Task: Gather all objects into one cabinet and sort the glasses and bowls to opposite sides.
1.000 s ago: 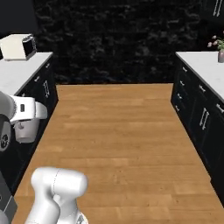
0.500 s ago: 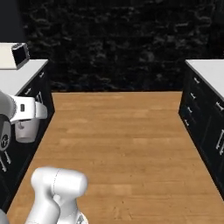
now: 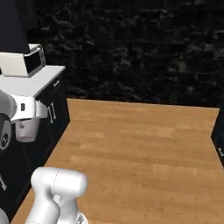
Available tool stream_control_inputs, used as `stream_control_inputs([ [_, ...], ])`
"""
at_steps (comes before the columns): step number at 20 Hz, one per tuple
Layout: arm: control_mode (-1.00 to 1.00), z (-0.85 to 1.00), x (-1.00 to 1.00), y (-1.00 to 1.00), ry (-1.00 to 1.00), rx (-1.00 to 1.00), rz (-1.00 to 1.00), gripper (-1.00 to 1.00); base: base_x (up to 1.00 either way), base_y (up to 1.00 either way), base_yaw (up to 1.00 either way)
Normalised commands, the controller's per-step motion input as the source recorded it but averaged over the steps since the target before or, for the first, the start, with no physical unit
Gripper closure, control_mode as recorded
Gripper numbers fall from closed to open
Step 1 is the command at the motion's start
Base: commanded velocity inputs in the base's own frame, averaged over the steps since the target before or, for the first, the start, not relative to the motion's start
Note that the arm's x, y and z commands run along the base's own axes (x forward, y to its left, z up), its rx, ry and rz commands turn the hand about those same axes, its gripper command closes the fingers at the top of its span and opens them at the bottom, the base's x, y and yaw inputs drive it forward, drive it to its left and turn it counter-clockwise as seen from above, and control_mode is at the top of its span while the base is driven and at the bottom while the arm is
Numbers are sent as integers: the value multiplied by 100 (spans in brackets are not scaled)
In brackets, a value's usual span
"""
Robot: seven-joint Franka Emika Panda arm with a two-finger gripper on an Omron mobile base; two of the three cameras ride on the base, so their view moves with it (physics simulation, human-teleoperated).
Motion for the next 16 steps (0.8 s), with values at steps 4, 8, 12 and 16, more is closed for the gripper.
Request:
stream_control_inputs([
  [4,100,0,0,0,0,0,0,100,100,0,42],
  [8,100,0,0,0,0,0,0,100,79,0,54],
  [12,100,0,0,0,0,0,0,100,39,1,64],
  [16,100,0,0,0,0,0,0,100,5,0,70],
])
